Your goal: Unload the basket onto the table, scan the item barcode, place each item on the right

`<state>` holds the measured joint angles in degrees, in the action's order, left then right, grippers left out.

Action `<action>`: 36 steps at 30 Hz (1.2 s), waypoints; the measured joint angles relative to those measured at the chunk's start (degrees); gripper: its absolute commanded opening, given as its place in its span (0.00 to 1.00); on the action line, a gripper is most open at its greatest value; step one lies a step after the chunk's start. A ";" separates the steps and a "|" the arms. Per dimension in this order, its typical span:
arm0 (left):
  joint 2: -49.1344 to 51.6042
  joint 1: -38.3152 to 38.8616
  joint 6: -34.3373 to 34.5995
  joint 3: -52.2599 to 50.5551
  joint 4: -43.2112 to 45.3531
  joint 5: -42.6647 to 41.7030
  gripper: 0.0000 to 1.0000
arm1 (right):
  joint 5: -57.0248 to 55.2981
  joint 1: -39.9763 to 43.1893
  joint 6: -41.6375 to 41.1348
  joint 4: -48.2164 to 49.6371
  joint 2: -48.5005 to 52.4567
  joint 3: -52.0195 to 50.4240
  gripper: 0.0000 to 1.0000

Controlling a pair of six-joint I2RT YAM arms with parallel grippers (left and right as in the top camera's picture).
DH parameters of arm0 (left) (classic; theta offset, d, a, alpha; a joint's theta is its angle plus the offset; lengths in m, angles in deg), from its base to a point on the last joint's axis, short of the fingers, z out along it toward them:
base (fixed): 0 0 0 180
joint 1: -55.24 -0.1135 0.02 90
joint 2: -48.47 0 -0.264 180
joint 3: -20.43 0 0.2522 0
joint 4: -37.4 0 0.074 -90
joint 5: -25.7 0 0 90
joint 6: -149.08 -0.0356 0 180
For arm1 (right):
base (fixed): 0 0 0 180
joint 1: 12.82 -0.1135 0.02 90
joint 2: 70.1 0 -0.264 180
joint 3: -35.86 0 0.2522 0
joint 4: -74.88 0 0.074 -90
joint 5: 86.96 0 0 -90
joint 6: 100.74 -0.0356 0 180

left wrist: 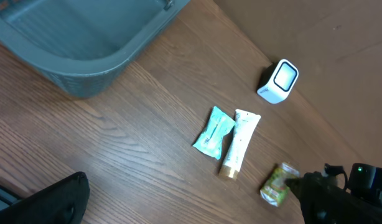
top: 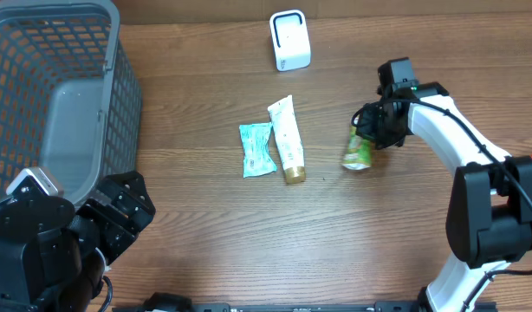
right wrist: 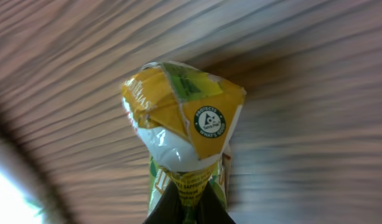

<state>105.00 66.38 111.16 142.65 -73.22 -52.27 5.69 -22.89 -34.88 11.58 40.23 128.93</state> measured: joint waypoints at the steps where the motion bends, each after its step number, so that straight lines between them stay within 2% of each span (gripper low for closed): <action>1: 0.00 0.00 0.02 0.00 -0.02 0.00 1.00 | -3.58 -0.63 0.11 -0.76 -0.22 0.33 0.04; 5: 0.00 0.00 0.02 0.00 0.00 0.00 1.00 | -13.92 -4.39 0.13 -2.14 -0.24 0.63 0.04; 11: 0.00 0.00 0.02 0.00 0.00 0.00 1.00 | -22.05 -12.57 -0.37 -1.51 1.27 0.90 0.04; 15: 0.00 0.00 0.00 0.00 0.00 0.00 0.99 | -24.90 -16.52 -2.69 -0.37 5.46 2.14 0.18; 18: 0.00 0.00 0.02 0.00 0.00 0.00 0.99 | -26.45 -18.29 -4.66 0.09 7.26 2.67 0.43; 21: 0.00 0.00 0.00 0.00 0.00 0.00 1.00 | -26.69 -19.47 -5.64 0.04 7.89 2.84 0.63; 27: 0.00 0.00 0.02 0.00 -0.02 0.00 0.99 | -24.70 -20.28 -6.58 -6.27 9.42 7.63 0.68; 29: 0.00 0.00 0.02 0.00 -0.02 0.00 1.00 | -23.96 -20.11 -6.88 -9.09 9.97 11.30 0.85; 32: 0.00 0.00 0.02 0.00 -0.02 0.00 1.00 | -23.23 -19.43 -7.43 -14.14 10.16 17.20 1.00; 36: 0.00 0.00 0.02 0.00 0.00 0.00 0.99 | -20.02 -15.87 -5.05 -20.55 10.16 24.59 1.00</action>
<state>105.00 66.38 111.18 142.65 -73.22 -52.27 -14.33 -38.76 -39.93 -8.97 50.39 153.51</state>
